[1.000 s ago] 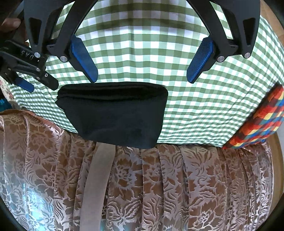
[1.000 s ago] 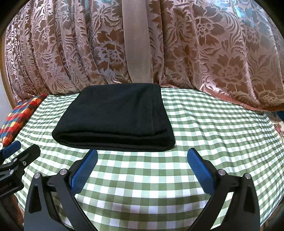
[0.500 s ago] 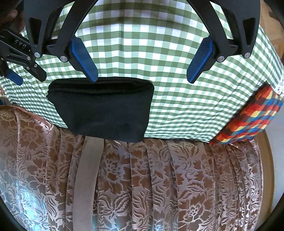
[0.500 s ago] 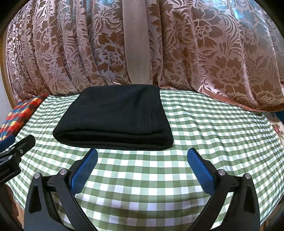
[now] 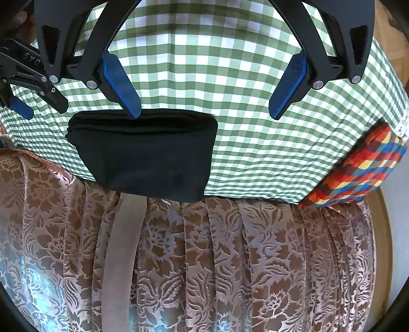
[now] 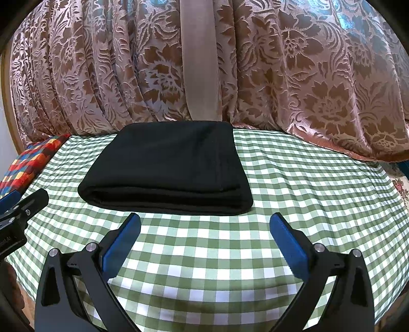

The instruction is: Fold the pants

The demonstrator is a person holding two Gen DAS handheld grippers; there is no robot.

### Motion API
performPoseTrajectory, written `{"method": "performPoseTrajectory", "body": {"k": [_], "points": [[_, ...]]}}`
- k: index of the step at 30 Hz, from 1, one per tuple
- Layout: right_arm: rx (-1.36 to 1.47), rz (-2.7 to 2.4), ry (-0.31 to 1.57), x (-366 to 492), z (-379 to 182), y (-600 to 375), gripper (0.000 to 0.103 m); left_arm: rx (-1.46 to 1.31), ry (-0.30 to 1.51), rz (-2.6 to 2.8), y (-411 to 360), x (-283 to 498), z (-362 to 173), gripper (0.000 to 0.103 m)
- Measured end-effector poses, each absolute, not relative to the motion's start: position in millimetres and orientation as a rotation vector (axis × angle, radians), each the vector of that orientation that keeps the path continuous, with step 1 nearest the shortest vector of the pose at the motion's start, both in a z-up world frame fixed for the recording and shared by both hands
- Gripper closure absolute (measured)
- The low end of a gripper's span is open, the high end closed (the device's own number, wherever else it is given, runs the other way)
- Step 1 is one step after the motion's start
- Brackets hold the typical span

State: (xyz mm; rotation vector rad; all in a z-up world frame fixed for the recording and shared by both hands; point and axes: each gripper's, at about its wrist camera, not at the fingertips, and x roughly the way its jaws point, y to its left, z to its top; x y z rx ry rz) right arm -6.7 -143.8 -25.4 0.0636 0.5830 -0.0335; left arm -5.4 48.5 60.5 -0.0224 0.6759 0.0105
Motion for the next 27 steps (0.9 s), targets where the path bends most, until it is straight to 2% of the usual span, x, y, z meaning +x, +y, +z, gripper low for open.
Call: {"method": "performPoseTrajectory", "body": {"k": [27], "points": [[0.066,-0.041,0.574,-11.7,-23.8,-140.4,0.002,-0.004,0.650,0.023,48.2,-13.2,68.4,0.004]]}}
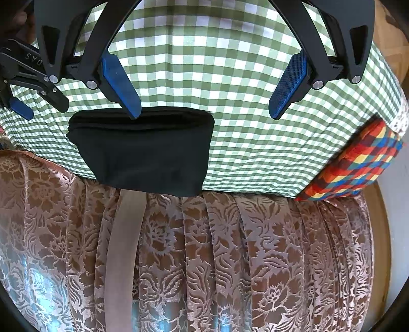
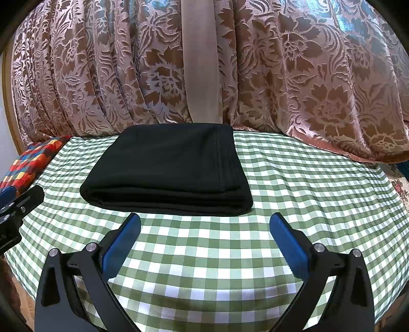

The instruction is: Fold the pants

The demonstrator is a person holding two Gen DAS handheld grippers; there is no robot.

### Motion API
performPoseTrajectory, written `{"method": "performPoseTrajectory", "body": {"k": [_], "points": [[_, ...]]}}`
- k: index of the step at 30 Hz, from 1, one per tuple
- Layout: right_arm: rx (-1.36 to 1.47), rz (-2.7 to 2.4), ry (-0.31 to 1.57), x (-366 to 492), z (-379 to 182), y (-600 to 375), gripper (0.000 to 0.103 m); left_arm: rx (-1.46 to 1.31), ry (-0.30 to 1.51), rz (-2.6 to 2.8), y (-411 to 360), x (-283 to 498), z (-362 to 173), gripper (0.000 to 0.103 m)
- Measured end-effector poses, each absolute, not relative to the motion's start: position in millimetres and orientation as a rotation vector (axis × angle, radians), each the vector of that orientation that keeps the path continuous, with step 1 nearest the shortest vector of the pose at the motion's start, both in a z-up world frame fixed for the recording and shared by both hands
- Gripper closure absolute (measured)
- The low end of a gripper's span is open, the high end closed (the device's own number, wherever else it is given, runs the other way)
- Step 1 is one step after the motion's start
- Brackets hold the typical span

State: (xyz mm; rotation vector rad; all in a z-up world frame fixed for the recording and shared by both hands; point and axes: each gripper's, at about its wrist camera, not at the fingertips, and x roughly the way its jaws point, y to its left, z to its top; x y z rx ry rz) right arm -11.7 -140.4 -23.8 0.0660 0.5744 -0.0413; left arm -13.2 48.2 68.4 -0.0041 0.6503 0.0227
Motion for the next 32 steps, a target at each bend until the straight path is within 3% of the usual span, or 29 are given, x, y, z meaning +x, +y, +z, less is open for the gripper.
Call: {"method": "performPoseTrajectory", "body": {"k": [32], "points": [[0.074,-0.048,0.583,-7.7,-26.3,-145.9,0.002,-0.039,0.682,0.037,54.5,-12.7,67.1,0.004]]}}
